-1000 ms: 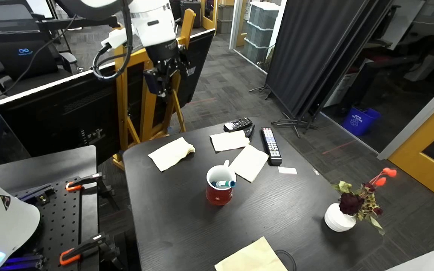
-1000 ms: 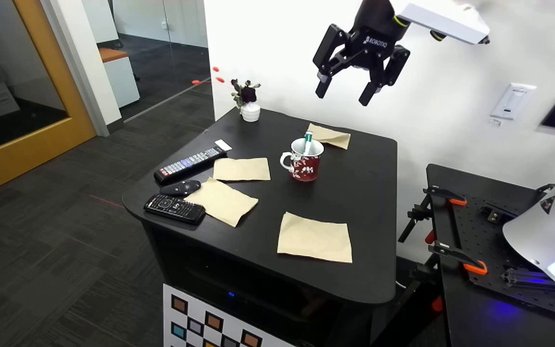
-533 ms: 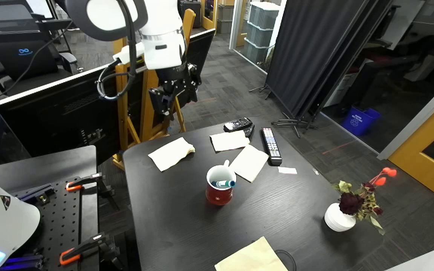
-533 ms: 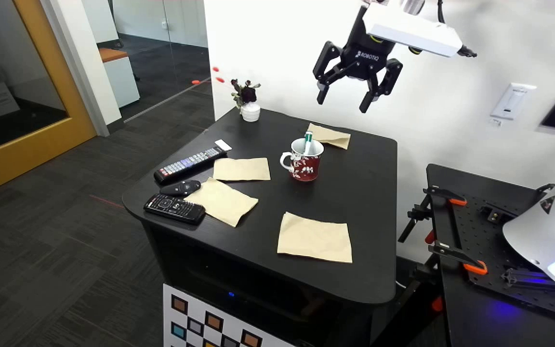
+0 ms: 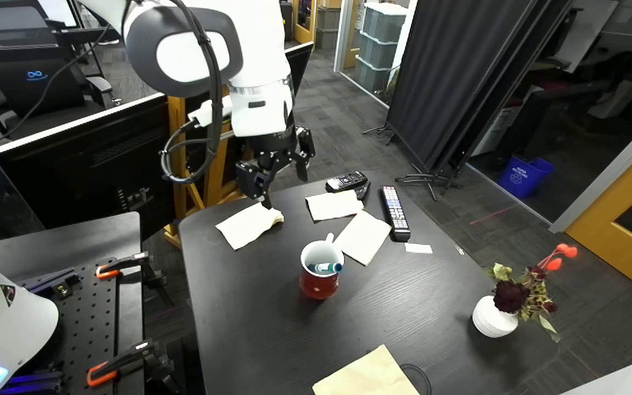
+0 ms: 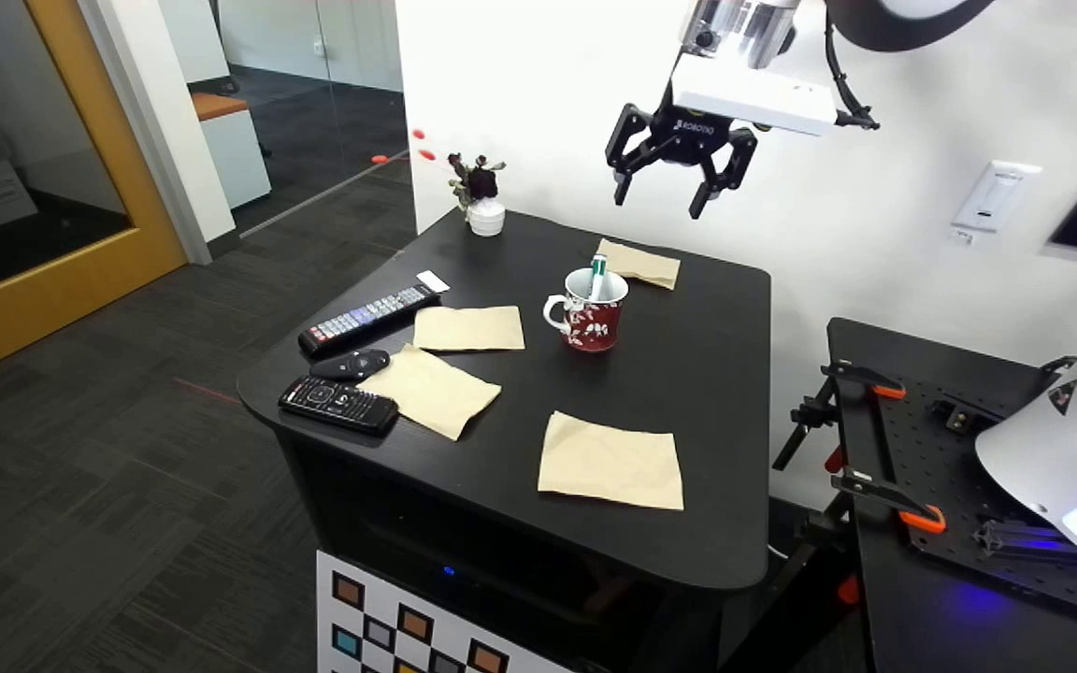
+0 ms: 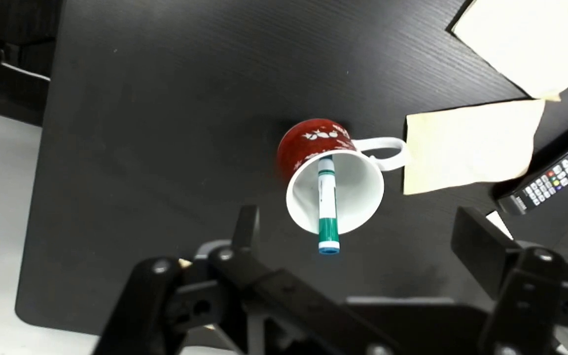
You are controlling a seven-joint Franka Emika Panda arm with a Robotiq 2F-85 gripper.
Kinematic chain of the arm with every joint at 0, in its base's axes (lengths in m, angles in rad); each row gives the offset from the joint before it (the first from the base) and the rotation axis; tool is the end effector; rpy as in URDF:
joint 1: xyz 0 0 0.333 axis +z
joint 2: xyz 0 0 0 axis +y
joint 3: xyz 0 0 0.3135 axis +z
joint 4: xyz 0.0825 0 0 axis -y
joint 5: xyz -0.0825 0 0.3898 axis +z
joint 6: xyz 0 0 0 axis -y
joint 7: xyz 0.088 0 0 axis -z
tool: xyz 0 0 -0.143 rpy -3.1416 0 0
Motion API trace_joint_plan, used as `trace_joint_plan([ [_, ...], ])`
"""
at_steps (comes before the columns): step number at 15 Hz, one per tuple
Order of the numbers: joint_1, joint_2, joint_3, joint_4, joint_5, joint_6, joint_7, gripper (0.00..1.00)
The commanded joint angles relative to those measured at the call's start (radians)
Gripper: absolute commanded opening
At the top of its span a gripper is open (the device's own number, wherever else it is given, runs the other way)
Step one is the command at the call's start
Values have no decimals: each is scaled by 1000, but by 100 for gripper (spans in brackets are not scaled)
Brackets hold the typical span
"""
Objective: Remove the green marker from the red mug and place it on the table
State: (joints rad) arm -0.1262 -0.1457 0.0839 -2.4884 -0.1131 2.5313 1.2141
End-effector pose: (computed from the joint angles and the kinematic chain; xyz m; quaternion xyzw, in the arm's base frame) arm 0.4858 -0.0223 0.3182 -0.8294 0.5491 -0.1015 0.0161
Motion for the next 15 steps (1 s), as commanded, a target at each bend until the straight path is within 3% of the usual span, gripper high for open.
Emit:
trace_joint_plan([
  [1,-11,82,-11,57,-139,45,129,100],
  [6,18,169,-46,122,-315,26,300,100],
  [7,28,122,-57,80,-276,25,247,100],
  [15,45,167,-74,102,-287,41,275,100],
])
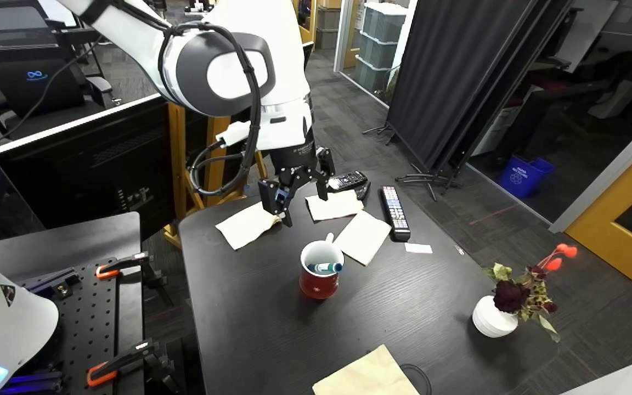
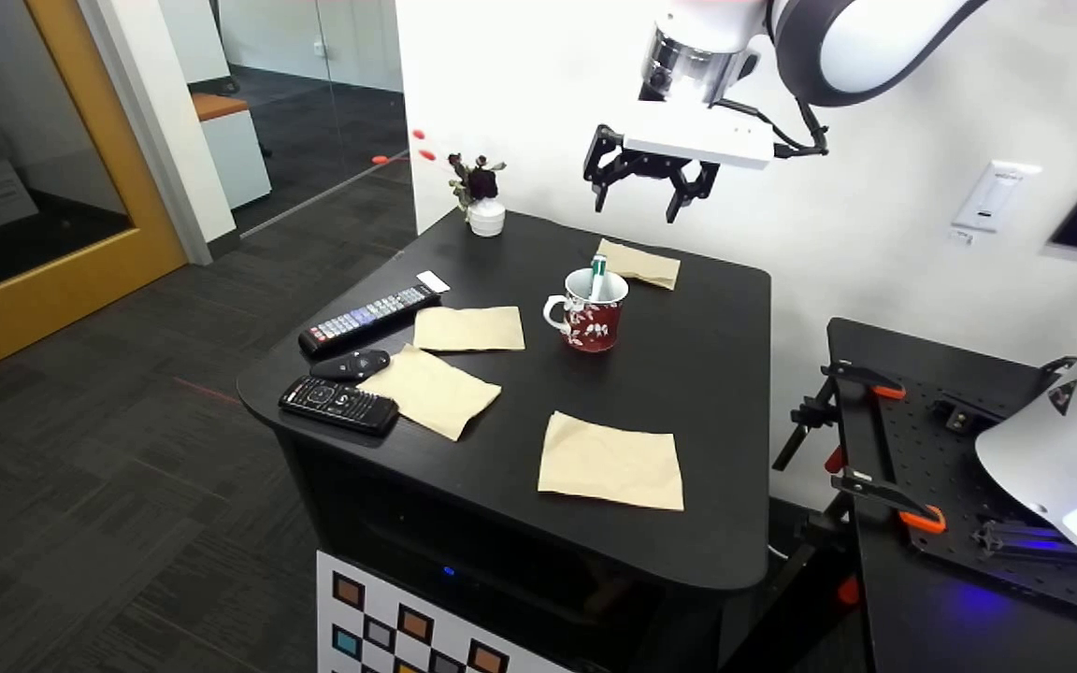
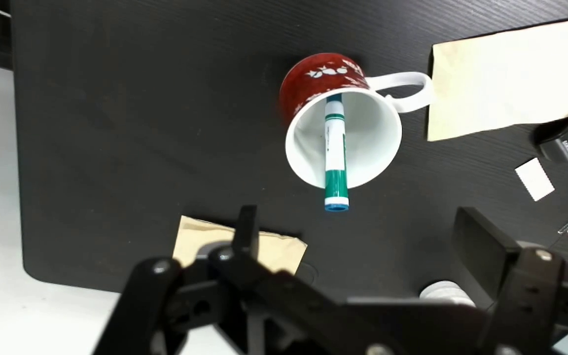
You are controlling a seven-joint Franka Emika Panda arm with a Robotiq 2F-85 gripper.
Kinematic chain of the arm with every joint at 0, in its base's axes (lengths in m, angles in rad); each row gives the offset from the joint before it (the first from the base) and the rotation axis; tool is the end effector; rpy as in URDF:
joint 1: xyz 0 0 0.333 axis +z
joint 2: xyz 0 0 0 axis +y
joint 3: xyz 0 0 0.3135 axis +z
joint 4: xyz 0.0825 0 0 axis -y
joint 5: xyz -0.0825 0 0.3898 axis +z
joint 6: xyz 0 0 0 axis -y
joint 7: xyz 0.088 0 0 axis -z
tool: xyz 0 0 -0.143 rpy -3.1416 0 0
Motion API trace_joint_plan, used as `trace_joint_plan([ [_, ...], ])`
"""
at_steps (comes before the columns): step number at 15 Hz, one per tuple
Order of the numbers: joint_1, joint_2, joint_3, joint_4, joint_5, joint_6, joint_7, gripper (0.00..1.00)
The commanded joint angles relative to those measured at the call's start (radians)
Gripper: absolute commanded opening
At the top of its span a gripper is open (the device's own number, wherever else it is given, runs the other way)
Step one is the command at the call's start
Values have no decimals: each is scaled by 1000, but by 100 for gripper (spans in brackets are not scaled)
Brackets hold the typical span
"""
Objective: Remove the green marker from the red mug and place it on the table
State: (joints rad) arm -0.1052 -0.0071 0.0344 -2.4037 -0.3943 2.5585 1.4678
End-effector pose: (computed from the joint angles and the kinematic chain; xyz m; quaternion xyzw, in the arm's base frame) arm 0.5140 -0.0385 0.2898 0.8095 -0.5691 0.1384 0.0416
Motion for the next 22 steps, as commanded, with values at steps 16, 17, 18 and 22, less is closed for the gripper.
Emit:
trace_joint_plan([
  [16,118,243,-155,101,-219,152,243,100],
  [17,121,257,-166,105,-213,165,237,100],
  [18,128,268,-177,108,-205,176,230,100],
  [22,149,313,-212,123,-188,205,210,86],
])
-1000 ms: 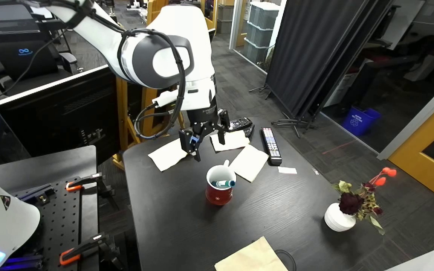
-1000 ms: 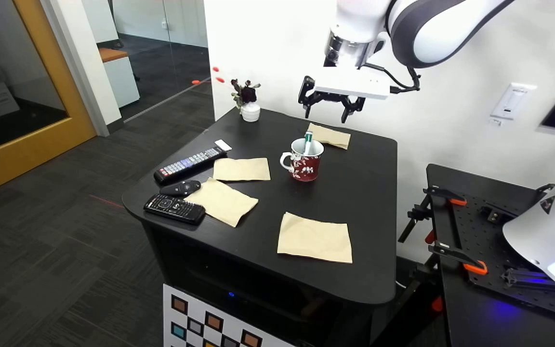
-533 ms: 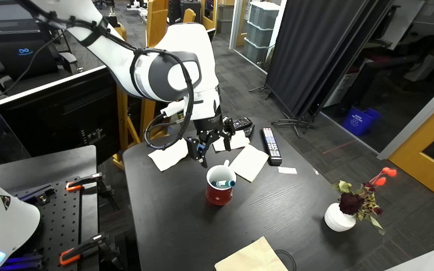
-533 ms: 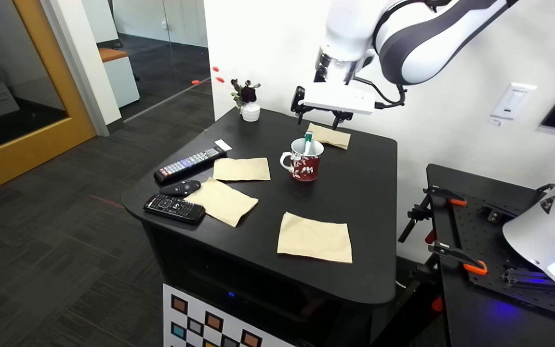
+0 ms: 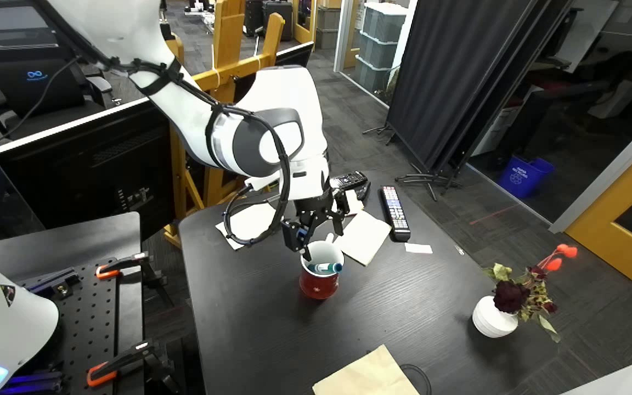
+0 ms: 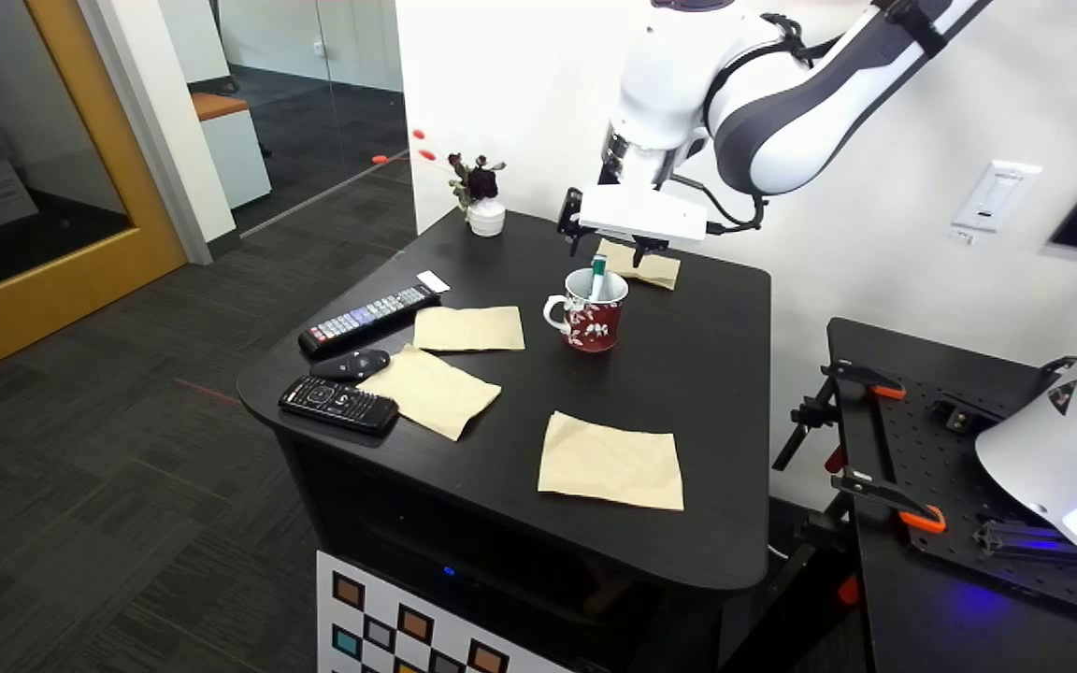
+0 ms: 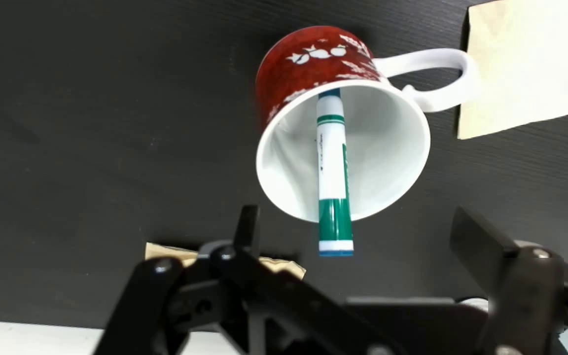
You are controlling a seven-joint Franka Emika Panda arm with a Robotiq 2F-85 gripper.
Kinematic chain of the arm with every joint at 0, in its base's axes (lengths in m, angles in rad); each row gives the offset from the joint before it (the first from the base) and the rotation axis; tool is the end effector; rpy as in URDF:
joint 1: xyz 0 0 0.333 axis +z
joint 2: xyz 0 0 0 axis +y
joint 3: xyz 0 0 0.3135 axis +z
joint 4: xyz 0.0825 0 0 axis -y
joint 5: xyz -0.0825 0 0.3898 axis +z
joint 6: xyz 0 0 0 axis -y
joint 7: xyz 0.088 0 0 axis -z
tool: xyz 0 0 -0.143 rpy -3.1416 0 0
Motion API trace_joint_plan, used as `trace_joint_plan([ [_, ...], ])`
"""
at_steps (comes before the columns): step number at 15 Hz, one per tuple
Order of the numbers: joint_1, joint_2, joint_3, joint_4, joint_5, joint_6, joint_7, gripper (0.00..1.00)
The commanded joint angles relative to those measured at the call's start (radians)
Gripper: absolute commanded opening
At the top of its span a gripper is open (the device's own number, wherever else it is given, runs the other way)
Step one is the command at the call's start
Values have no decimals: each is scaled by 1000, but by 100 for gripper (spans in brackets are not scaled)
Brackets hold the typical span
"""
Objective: Remove the green marker from the red mug and place it on the table
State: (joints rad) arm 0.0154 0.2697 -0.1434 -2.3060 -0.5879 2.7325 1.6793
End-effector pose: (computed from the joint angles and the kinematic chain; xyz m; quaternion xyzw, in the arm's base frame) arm 0.5448 -0.0591 0.1998 0.7922 -0.5862 0.1590 0.0597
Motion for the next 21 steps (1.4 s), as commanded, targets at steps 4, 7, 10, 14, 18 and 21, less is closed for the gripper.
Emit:
trace_joint_plan([
  [4,49,69,-56,49,19,32,-17,53],
  [7,60,84,-64,63,28,28,-24,35],
  [10,67,96,-67,72,38,25,-31,37],
  [14,78,105,-74,77,50,17,-34,42],
  [18,85,110,-78,78,60,11,-39,44],
  [21,90,118,-82,82,70,6,-42,43],
])
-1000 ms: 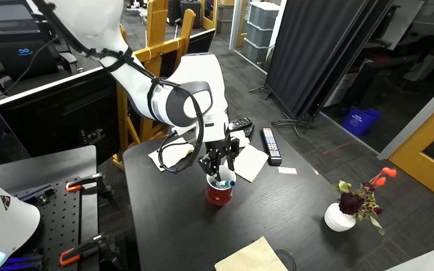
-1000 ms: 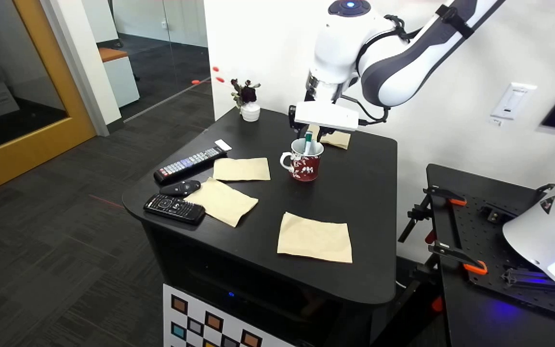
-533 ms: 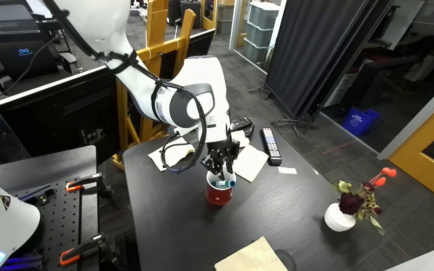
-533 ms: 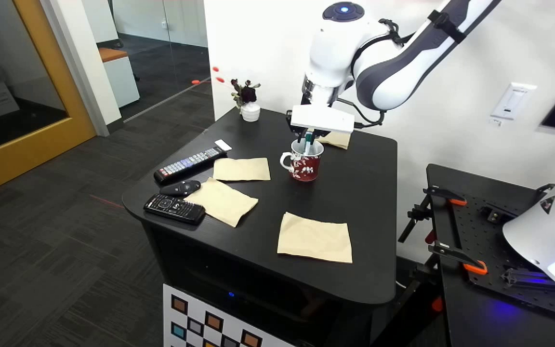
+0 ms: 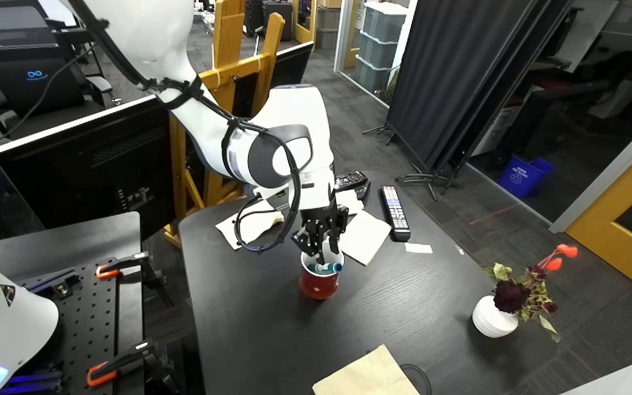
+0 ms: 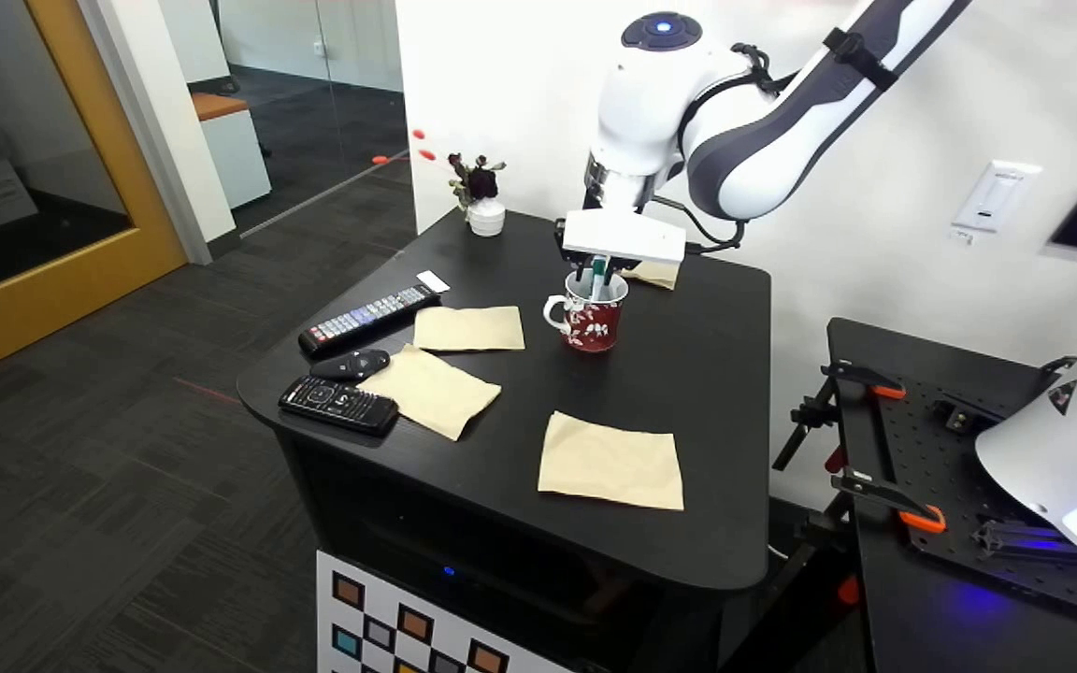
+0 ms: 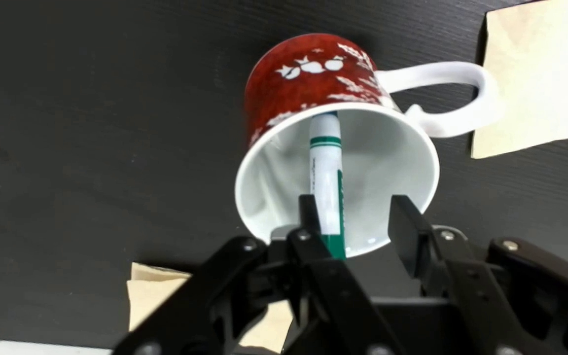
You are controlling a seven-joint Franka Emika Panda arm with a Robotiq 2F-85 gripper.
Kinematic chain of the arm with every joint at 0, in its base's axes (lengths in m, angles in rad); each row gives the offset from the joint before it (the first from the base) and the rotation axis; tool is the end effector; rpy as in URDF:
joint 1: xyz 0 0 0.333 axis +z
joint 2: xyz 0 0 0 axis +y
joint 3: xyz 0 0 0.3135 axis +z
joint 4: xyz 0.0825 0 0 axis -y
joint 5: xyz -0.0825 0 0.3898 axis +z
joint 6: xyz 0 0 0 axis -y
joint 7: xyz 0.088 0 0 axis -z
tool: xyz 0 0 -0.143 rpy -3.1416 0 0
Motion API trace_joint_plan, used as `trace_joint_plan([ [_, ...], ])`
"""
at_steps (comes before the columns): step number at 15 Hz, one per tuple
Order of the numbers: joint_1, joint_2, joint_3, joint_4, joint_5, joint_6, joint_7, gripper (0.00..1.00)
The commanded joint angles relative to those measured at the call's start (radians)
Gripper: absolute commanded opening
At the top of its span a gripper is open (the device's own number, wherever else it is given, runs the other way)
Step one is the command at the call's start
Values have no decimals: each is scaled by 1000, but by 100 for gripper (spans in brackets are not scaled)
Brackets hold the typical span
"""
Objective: Remove the green marker from the red mug and place it on the table
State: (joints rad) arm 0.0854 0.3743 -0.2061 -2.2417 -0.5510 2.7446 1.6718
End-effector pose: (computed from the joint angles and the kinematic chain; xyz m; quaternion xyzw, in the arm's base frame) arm 0.5588 -0.0586 0.1699 0.7921 -0.5869 0.1511 0.0723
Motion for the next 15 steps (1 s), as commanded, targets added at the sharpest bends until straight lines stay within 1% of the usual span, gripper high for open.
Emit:
trace_joint_plan([
  [1,21,16,-20,19,38,-8,-36,43],
  [10,22,44,-38,39,81,-11,-61,45],
  [13,21,57,-42,50,93,-13,-72,44],
  [14,22,60,-43,54,100,-15,-83,34],
  [15,23,62,-45,56,102,-15,-84,19],
])
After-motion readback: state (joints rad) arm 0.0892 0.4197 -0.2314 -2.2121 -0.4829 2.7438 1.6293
